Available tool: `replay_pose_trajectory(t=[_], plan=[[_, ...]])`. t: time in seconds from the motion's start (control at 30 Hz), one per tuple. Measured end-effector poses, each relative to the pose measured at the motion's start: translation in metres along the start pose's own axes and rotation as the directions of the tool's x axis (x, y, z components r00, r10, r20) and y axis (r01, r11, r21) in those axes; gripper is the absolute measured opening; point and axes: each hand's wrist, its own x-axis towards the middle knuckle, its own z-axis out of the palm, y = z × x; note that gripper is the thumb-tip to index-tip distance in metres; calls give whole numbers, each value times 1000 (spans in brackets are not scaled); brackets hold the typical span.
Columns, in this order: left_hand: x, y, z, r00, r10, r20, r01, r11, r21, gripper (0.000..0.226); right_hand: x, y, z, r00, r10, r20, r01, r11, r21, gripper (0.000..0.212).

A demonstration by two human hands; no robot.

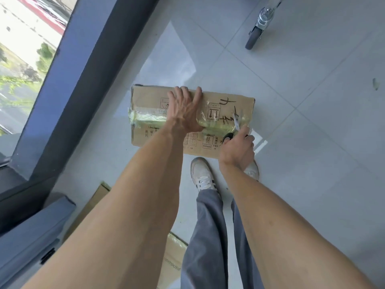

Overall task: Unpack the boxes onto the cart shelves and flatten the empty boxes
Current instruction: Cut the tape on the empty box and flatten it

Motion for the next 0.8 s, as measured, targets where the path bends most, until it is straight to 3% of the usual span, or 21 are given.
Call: replay_pose_trajectory(t=[0.1, 0.23, 0.37, 0.57, 0.73, 0.8], plan=[[-19, -19, 4, 993, -115, 22, 116, 992, -53, 114, -2, -13, -5, 988, -152, -33, 151, 987, -50, 39], [-49, -56, 12, 953, -277, 119, 299, 918, -259, 94, 0, -34, -14, 910, -404, -90, 389, 909, -151, 33], [-77, -80, 28, 904, -350, 245, 423, 816, -394, 78, -9, -54, -12, 836, -533, -126, 494, 833, -248, 29], [-79, -91, 46, 876, -399, 271, 481, 758, -440, 72, -21, -62, -5, 830, -500, -250, 437, 859, -266, 33], [-75, -94, 55, 868, -422, 263, 495, 692, -525, 70, -9, -51, -11, 839, -475, -265, 410, 873, -264, 33], [-74, -93, 55, 872, -405, 276, 488, 672, -557, 68, -2, -48, -16, 848, -485, -213, 423, 862, -279, 35]])
